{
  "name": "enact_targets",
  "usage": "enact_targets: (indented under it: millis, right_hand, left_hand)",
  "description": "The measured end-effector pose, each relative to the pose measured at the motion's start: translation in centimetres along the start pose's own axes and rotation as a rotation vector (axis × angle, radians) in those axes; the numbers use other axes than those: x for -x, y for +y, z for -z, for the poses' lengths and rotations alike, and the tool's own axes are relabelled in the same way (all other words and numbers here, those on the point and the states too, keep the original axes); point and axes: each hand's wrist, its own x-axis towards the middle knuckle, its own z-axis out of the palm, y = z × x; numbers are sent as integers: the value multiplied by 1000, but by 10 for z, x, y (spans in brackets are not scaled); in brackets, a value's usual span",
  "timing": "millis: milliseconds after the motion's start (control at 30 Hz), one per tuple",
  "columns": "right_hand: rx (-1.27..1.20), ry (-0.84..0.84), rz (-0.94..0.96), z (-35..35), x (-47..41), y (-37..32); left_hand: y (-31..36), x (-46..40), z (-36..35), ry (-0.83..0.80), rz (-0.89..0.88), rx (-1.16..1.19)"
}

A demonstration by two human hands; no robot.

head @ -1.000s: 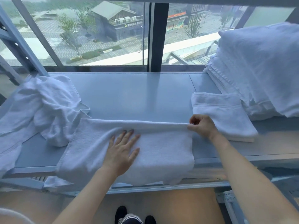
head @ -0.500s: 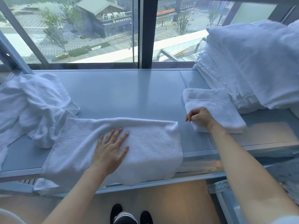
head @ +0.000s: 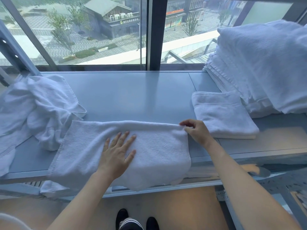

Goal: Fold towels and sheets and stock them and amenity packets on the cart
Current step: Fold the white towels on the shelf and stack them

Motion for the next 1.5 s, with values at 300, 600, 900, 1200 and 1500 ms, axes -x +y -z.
enact_targets:
  millis: [300, 600, 900, 1200, 1500]
  right_hand:
    - [28, 230, 75, -7, 7, 9]
    - [246, 445, 232, -4, 10, 0]
    - [637, -116, 293, -100, 72, -17]
    - [744, -81, 255, -73, 26, 2]
    - [755, -87, 259, -79, -11, -9]
  left_hand:
    - [-1, 1, -1, 13, 1, -9]
    - [-1, -1, -5, 23, 7, -16]
    - [55, 2, -20, 8, -2, 5]
    - [40, -35, -11, 33, 7, 102]
    - [-24, -77, 9, 44, 150, 3]
